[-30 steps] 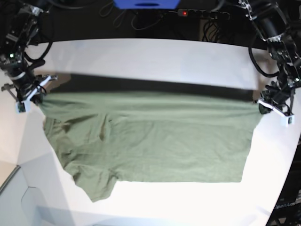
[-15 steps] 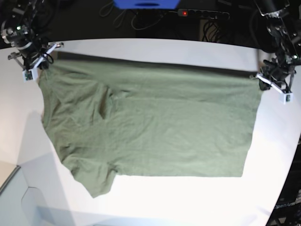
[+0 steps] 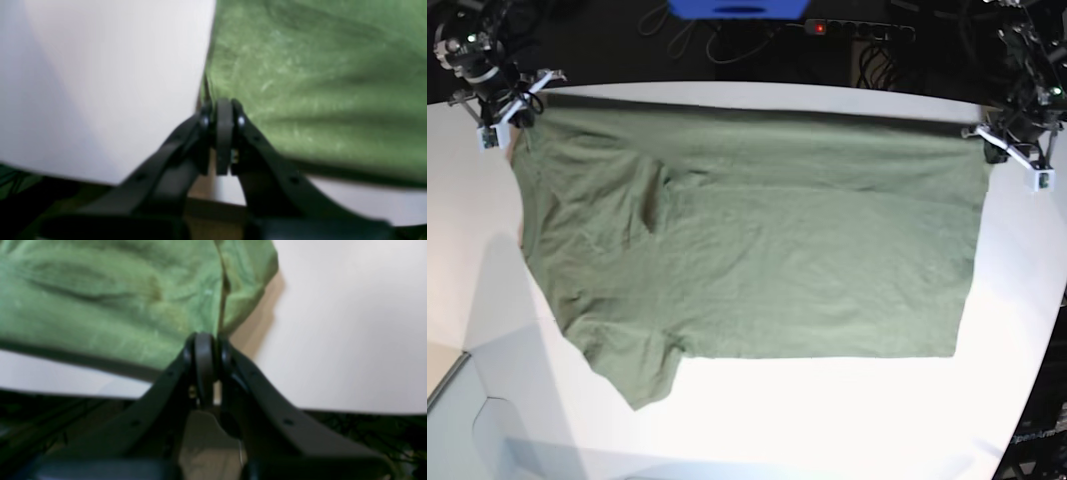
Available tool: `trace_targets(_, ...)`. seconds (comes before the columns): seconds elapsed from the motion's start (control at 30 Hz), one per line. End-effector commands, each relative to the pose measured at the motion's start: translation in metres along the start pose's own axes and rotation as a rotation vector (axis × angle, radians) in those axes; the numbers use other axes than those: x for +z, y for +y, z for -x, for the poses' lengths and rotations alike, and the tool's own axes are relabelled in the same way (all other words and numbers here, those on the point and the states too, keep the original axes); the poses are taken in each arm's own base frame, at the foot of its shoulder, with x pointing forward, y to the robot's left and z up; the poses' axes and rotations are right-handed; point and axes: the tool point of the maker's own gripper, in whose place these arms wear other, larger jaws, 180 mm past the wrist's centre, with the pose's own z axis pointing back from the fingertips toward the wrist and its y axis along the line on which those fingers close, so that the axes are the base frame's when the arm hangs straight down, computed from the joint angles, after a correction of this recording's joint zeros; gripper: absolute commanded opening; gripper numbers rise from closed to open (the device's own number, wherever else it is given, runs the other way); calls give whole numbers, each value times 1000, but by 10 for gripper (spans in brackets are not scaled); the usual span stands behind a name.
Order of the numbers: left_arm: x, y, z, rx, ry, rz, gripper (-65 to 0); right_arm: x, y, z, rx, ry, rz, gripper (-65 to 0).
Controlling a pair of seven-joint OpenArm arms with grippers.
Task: Layout the t-shirt on the table in an organized manner, then fold the t-shirt properly
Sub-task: 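Pull the folded edge with both grippers toward the robot to flatten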
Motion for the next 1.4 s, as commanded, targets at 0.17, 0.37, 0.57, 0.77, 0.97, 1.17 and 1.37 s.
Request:
trace_targets(0.17,9,14,3,-23,4,-36,-649,1,-4,-3,0,-21,8,-650)
trace_targets(0.37,8,14,6,-14,10,-35,-649,-2,-3,4,-13,-1,0,-650)
trace_targets(0.57,7,14,4,-16,4,-34,-649,-1,4,9,-26,6,-10,-650)
trace_targets(0.77,4,7,4,-27,6,-17,-649,0,9,16,-39,20,-19,-650)
trace_targets(0.97,2,1,5,-36,13,-1,-649,-1,12,18,-48,21,-22,-650)
trace_targets(1.17,2,1,5,-36,12,-3,-649,-1,11,19,-49,24,-21,-650)
trace_targets(1.37,2,2,5,-35,11,-6,-649,-1,11,20,-49,28,-22,-650)
